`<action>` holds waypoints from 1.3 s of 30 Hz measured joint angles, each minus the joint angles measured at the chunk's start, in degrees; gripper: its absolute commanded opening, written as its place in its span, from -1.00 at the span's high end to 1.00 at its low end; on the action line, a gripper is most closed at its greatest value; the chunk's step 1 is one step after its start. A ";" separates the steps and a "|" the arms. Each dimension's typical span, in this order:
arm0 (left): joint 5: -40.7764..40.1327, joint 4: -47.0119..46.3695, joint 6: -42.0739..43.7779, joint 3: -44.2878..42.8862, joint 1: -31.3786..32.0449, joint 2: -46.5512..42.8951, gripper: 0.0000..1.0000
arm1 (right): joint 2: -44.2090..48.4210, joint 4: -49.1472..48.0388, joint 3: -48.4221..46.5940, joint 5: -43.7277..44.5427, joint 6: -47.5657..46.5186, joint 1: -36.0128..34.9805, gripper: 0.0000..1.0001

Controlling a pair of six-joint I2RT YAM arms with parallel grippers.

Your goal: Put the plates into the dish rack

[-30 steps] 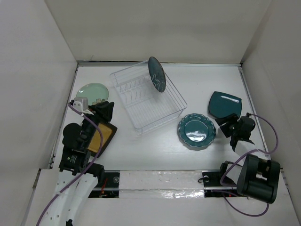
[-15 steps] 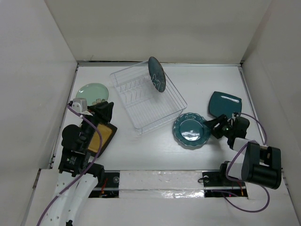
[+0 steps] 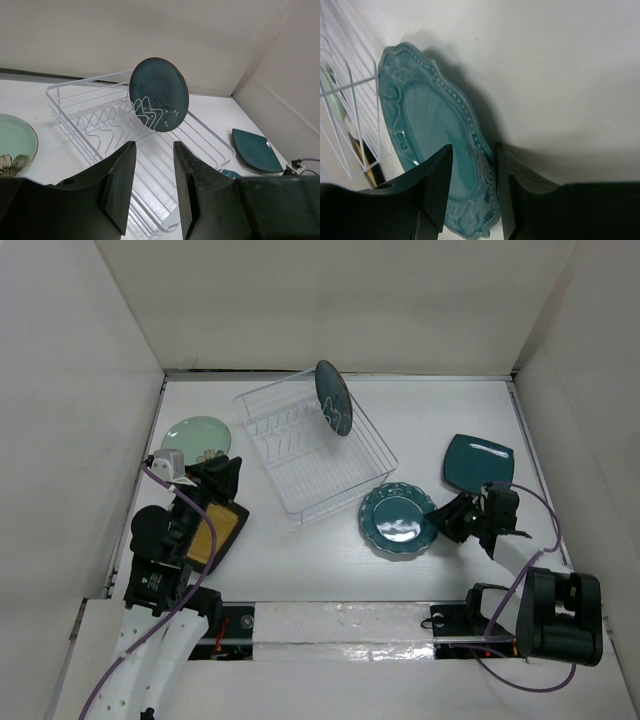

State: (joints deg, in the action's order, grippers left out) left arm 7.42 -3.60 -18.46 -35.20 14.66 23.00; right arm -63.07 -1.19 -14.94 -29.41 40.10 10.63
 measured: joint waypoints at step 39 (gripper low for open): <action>-0.48 0.04 0.00 0.00 0.00 -0.37 0.31 | 23.30 28.85 -17.18 10.47 -0.46 -4.28 1.00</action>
State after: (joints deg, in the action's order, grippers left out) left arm 6.94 -3.55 -18.46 -35.20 14.66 22.63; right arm -39.77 27.66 -32.12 -18.94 39.64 6.35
